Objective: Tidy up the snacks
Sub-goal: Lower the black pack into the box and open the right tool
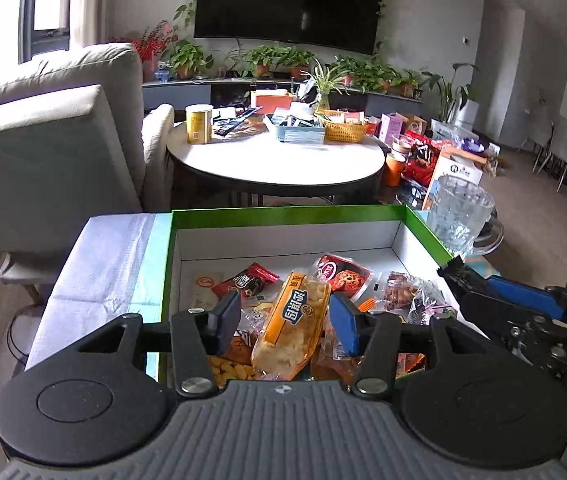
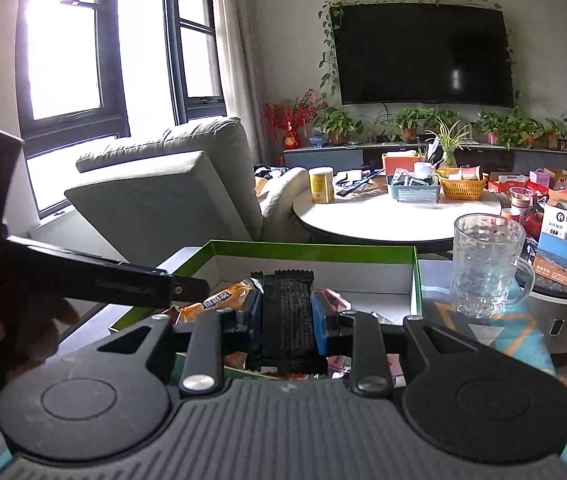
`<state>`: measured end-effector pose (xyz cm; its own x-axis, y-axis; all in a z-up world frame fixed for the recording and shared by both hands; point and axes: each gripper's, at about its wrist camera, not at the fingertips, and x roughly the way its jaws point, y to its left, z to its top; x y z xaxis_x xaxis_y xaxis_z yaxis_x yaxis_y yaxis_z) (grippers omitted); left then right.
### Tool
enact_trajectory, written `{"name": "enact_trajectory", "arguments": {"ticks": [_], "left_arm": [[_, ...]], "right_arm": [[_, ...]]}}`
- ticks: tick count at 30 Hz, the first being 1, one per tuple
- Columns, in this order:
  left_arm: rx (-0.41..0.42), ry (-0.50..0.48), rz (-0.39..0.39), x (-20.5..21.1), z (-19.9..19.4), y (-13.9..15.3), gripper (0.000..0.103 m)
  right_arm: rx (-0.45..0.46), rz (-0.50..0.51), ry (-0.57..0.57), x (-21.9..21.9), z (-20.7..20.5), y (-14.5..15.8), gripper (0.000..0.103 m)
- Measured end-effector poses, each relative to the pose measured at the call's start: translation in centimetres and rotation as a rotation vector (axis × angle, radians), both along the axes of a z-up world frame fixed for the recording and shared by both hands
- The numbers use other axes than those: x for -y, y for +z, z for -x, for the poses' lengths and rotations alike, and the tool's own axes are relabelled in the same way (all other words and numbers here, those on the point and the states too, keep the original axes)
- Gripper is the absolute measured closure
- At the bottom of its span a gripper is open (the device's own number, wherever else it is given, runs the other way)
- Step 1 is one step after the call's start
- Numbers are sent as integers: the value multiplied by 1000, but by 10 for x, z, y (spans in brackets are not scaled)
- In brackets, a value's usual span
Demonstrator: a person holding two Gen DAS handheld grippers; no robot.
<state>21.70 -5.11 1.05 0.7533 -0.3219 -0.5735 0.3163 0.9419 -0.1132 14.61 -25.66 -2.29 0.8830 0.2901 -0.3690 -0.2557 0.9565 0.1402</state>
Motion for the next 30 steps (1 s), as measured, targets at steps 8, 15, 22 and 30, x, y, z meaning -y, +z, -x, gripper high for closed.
{"name": "enact_trajectory", "arguments": {"ticks": [8, 15, 22, 30], "left_arm": [[-51, -1, 47, -11, 9, -6, 55], [-45, -16, 20, -10, 18, -10, 54], [-28, -11, 19, -9, 20, -12, 54], [33, -7, -27, -5, 39, -10, 53]], "right_arm": [[-8, -11, -9, -3, -14, -1, 74], [-87, -89, -68, -3, -63, -11, 74], [-167, -123, -111, -2, -72, -26, 59], [-142, -116, -108, -5, -56, -20, 48]]}}
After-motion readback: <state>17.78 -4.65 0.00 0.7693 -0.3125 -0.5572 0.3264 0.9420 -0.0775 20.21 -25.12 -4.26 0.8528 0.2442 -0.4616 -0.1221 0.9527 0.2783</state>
